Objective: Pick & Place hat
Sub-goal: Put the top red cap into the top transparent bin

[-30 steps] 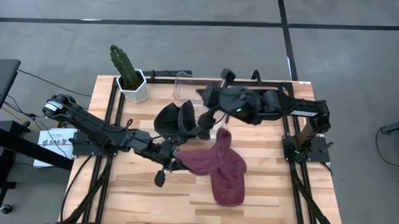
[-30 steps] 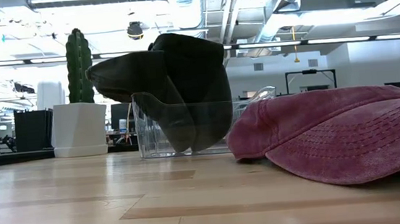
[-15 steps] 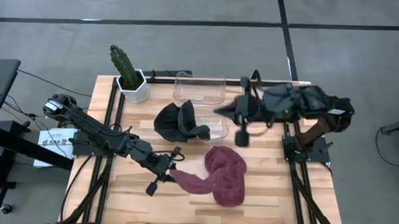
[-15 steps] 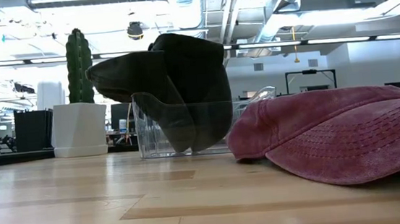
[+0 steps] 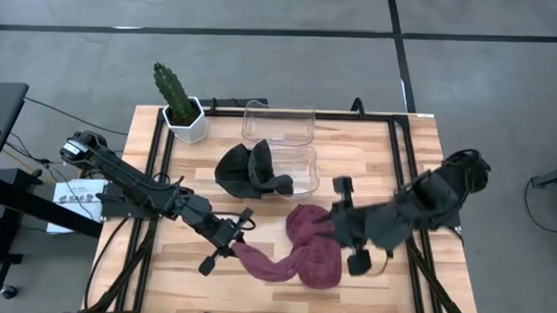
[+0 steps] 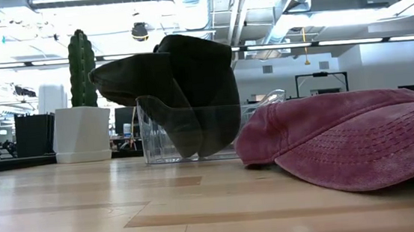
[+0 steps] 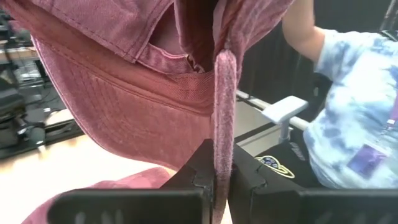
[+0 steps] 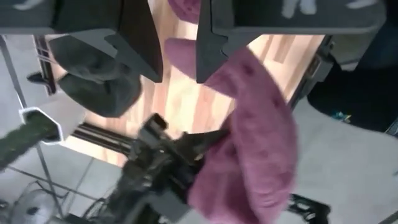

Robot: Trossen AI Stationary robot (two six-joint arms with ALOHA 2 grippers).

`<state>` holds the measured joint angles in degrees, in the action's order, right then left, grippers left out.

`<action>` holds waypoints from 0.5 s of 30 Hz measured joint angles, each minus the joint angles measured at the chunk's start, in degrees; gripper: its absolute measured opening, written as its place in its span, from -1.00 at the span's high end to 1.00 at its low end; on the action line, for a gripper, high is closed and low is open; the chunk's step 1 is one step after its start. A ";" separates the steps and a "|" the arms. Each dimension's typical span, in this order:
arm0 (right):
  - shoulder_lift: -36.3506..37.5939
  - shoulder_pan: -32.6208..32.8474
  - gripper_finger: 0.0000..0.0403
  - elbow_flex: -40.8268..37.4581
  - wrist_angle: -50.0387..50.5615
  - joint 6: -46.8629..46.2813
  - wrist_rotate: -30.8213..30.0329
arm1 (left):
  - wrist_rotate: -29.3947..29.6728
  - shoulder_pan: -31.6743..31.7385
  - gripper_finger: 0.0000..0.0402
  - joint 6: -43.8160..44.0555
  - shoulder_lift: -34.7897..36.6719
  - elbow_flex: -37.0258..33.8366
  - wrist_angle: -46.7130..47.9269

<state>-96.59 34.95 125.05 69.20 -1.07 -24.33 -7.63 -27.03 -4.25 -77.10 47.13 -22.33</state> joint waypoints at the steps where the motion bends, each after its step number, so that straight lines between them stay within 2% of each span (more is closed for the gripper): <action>1: -0.38 0.71 0.55 0.00 -0.27 0.15 -0.09 | -0.30 -0.02 0.92 -0.02 0.00 0.00 0.02; 9: -4.42 2.37 0.54 0.00 -3.28 6.37 -6.16 | -1.21 0.00 0.92 0.02 0.00 0.00 0.01; 15: -5.59 1.24 0.54 0.01 -8.14 14.42 -6.74 | -1.21 0.00 0.92 0.34 0.00 0.00 0.32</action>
<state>-102.18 36.19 125.06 61.07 13.35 -31.06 -8.84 -27.02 -3.91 -77.10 47.13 -22.00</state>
